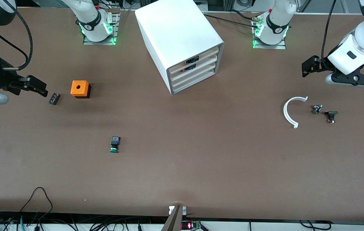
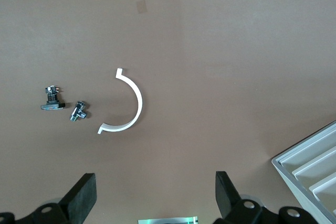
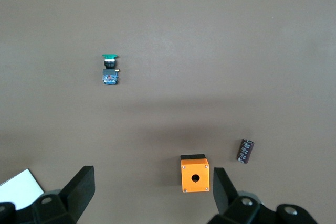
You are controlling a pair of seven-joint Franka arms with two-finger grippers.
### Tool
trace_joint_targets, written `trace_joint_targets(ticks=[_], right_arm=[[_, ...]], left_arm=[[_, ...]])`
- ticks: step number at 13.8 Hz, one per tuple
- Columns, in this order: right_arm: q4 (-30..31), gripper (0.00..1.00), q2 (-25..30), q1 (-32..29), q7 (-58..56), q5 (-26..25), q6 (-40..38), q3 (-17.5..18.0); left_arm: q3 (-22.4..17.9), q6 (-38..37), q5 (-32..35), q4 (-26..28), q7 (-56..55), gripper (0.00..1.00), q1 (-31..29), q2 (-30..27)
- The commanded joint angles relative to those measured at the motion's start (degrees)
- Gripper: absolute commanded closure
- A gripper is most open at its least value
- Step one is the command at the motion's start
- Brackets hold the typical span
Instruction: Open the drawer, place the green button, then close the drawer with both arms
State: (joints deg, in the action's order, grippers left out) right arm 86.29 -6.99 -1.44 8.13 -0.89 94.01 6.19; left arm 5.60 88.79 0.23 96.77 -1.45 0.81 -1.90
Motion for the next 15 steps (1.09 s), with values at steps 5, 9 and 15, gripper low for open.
trace_joint_targets(ticks=[5, 9, 15], right_arm=[[-1.4, 0.0, -0.8, 0.0, 0.5, -0.7, -1.7, 0.2], [-1.3, 0.0, -0.8, 0.1, 0.9, -0.8, -1.6, 0.3], [-0.8, 0.0, -0.7, 0.3, 1.3, -0.2, -5.0, 0.6]], left_arm=[[0.1, -1.3, 0.3, -1.0, -0.5, 0.0, 0.3, -0.2], [0.1, -1.3, 0.3, -1.0, -0.5, 0.0, 0.3, -0.2], [0.2, -1.4, 0.3, -1.0, -0.6, 0.0, 0.3, -0.3]])
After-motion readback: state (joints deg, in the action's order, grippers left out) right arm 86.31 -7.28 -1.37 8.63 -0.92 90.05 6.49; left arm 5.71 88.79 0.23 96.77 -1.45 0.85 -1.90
